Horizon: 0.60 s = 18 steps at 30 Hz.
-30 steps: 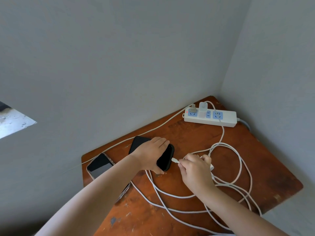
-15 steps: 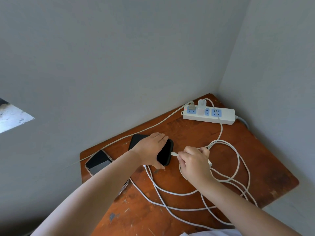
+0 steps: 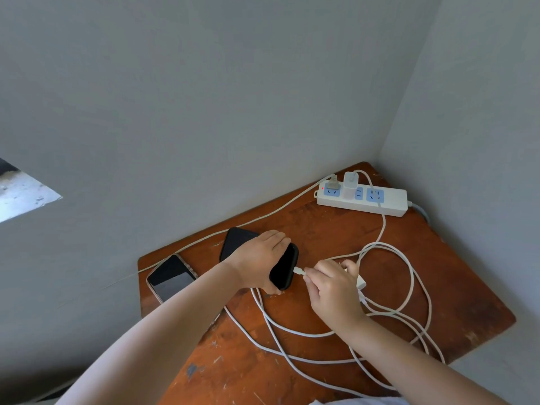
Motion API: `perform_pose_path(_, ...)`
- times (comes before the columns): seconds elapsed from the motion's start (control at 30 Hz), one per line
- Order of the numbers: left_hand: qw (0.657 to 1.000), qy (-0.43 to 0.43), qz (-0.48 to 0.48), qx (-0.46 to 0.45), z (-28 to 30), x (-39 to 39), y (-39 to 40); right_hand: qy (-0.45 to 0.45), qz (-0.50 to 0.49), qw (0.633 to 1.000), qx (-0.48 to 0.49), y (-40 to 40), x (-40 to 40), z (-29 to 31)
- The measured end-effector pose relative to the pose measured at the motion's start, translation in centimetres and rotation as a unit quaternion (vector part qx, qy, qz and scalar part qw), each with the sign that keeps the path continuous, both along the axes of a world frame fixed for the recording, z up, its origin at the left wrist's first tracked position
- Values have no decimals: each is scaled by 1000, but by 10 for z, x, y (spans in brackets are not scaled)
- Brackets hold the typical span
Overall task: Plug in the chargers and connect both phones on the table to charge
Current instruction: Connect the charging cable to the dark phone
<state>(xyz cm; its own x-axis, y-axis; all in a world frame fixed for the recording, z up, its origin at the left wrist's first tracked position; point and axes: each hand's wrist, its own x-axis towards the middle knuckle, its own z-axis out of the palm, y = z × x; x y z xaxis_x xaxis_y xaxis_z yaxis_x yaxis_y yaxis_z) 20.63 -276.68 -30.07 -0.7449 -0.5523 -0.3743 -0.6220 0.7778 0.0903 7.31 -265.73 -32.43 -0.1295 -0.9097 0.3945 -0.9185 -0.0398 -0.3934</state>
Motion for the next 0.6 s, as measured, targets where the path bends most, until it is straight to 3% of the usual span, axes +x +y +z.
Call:
perform_pose_path(0.37,997,-41,-62,6,-5,-1,2,-9,12,999,42,10,2,-6)
perform_pose_path(0.6,974,-150,-168,21,-16,-4,-9,64,50,982,169,22,9,-4)
